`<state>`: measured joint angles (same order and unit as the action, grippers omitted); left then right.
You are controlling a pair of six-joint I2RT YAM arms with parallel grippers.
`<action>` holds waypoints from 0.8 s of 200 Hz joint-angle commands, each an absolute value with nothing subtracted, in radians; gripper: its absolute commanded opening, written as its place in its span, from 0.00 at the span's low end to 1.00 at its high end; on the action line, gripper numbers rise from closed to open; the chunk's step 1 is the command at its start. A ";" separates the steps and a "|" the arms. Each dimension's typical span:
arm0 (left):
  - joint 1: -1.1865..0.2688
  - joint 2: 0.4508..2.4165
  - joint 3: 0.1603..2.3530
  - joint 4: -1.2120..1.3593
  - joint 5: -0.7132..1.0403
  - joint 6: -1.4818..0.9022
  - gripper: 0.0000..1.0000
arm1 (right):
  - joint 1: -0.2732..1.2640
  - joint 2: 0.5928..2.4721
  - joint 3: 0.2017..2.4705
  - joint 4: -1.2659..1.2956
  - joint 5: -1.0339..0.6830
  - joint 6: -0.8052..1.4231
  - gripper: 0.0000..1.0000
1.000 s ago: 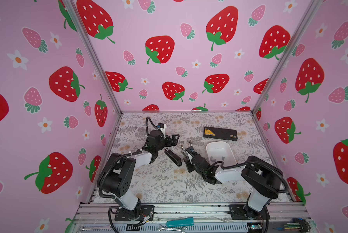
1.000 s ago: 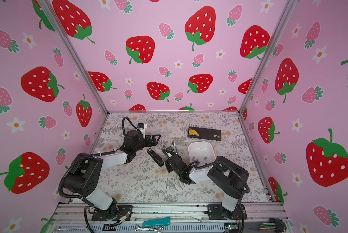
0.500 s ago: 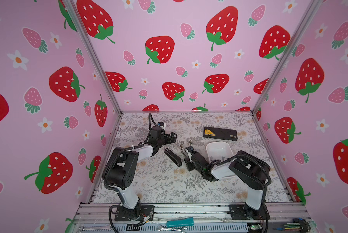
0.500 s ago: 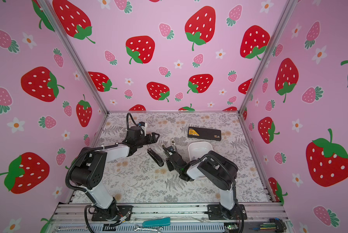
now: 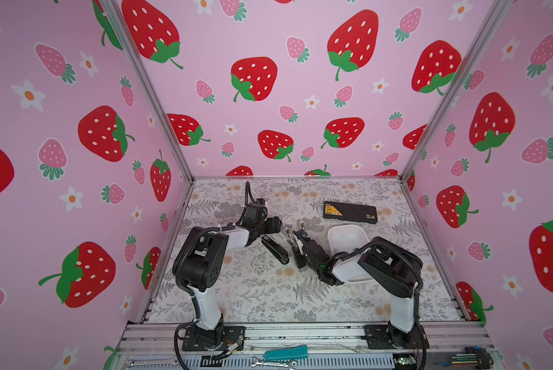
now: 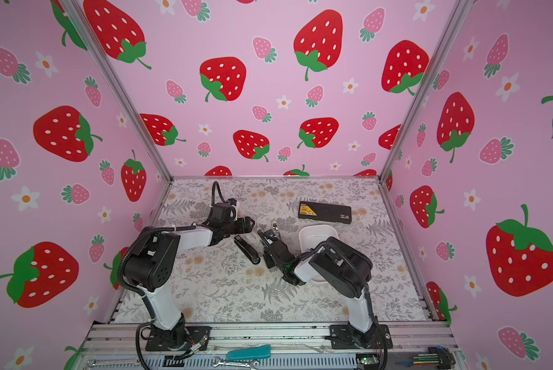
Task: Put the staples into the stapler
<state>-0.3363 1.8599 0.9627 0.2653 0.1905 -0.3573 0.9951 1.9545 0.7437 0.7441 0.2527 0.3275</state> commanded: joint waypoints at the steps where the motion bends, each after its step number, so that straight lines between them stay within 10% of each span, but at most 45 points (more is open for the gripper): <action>1: -0.353 1.872 0.977 0.297 0.200 -0.309 0.86 | 0.994 2.000 0.733 0.647 0.220 0.329 0.27; 160: -0.462 1.825 0.689 0.755 0.229 -0.072 0.88 | 0.991 1.958 0.721 0.662 0.209 0.360 0.30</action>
